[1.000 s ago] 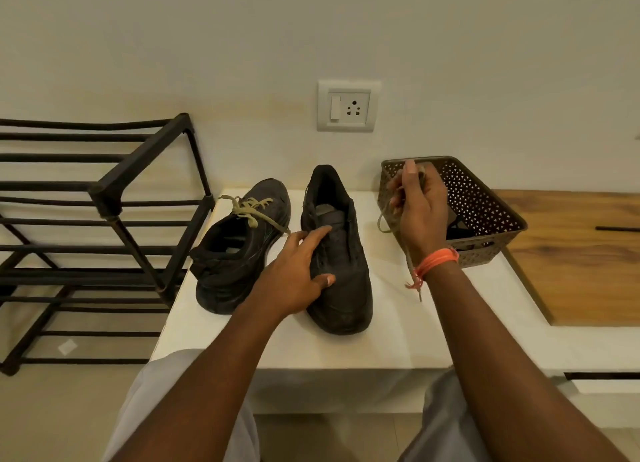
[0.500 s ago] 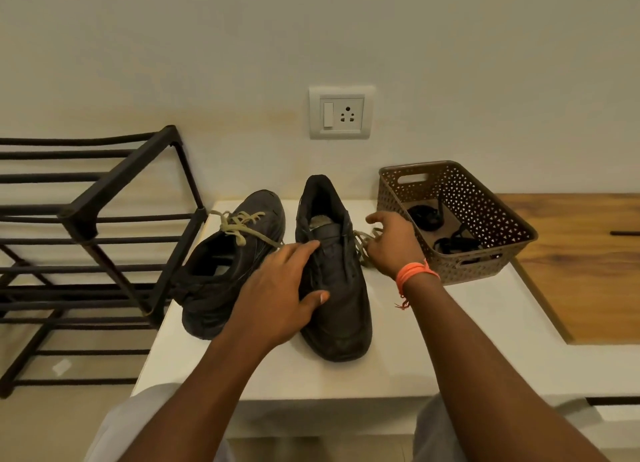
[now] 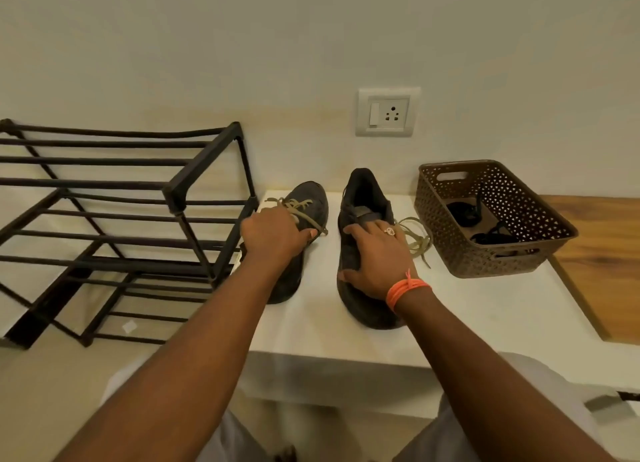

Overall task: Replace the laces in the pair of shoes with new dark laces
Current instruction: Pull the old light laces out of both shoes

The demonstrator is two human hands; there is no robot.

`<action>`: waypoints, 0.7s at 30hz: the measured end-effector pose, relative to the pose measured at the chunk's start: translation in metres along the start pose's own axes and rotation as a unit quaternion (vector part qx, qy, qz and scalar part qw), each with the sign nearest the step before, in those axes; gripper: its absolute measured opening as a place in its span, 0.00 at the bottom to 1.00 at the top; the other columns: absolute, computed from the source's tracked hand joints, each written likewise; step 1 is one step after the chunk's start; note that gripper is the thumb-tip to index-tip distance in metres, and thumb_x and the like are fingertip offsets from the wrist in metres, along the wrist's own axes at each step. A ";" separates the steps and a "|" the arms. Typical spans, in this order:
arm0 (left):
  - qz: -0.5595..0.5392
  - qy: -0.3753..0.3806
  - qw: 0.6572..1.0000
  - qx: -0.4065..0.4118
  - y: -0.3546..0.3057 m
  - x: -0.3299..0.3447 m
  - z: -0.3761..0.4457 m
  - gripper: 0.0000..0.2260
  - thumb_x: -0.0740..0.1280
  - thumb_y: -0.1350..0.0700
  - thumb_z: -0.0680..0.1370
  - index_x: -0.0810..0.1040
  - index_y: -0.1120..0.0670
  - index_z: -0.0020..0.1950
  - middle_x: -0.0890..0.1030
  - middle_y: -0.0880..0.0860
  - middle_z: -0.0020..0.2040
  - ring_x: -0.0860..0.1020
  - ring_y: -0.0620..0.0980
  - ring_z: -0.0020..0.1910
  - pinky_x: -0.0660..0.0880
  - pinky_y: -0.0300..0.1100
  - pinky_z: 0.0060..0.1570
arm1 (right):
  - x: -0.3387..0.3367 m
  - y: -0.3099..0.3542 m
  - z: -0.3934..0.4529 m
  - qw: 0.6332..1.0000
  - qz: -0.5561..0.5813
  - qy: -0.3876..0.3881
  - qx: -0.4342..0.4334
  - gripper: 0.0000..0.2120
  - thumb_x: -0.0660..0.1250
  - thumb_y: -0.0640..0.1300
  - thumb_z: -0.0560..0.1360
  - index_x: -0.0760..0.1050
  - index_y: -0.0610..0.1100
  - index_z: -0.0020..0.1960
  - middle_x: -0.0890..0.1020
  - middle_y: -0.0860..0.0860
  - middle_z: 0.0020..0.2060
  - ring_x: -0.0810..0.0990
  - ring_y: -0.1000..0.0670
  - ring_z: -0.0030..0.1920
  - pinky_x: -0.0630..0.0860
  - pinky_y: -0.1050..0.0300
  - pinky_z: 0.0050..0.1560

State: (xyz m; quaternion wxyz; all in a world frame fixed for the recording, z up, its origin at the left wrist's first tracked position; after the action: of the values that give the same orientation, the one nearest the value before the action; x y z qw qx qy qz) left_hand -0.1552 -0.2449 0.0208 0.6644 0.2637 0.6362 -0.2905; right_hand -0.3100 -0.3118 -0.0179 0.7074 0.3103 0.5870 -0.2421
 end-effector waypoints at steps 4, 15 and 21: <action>-0.001 -0.005 0.999 0.037 -0.001 -0.008 0.005 0.24 0.68 0.39 0.74 0.75 0.55 0.60 0.79 0.54 0.53 0.79 0.55 0.53 0.69 0.45 0.44 | -0.007 -0.010 -0.008 0.999 0.040 -0.032 0.014 0.33 0.71 0.51 0.72 0.64 0.49 0.73 0.72 0.48 0.69 0.65 0.44 0.71 0.54 0.49 0.75; 0.011 -0.036 0.987 0.159 0.030 -0.067 -0.023 0.12 0.68 0.49 0.76 0.77 0.50 0.59 0.80 0.52 0.49 0.78 0.53 0.48 0.76 0.48 0.47 | 0.006 -0.046 -0.033 0.971 0.221 -0.091 -0.003 0.25 0.70 0.44 0.74 0.69 0.46 0.70 0.75 0.45 0.66 0.71 0.42 0.66 0.63 0.43 0.72; 0.134 0.000 0.956 0.261 0.015 -0.120 -0.037 0.17 0.70 0.48 0.75 0.75 0.48 0.63 0.79 0.50 0.54 0.78 0.52 0.52 0.75 0.48 0.51 | 0.005 -0.060 -0.040 0.956 0.264 -0.128 0.016 0.13 0.65 0.39 0.78 0.76 0.45 0.61 0.79 0.46 0.59 0.76 0.45 0.60 0.71 0.47 0.66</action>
State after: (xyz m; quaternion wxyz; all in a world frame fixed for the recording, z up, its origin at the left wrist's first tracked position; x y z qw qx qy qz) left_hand -0.1729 -0.2020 0.1381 0.6055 0.5107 0.4970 -0.3543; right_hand -0.3783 -0.3238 -0.0371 0.8103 0.4322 0.3846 -0.0933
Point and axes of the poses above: each hand's wrist, its own z-axis towards the middle knuckle, its own x-axis out of the palm, y = z × x, the point moved 4 cm from there along z, towards the middle knuckle
